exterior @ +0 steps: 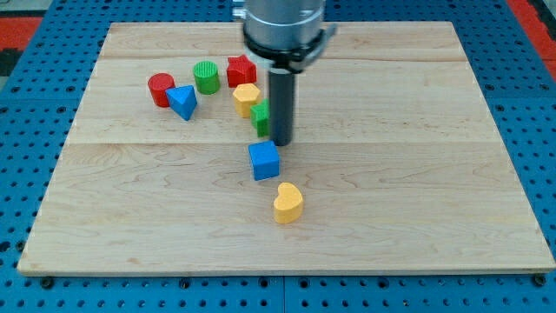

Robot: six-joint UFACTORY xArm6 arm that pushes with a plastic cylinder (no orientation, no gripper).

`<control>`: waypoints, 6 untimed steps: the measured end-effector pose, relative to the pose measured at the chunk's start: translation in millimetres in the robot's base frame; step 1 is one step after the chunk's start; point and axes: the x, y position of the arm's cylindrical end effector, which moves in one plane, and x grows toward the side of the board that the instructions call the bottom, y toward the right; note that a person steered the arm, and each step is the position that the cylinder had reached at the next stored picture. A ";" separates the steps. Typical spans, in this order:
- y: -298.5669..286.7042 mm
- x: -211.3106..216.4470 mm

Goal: Place the yellow hexagon on top of the green star

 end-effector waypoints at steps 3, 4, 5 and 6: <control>-47.3 -54.5; -23.5 -79.9; -36.7 -86.6; -60.9 -27.8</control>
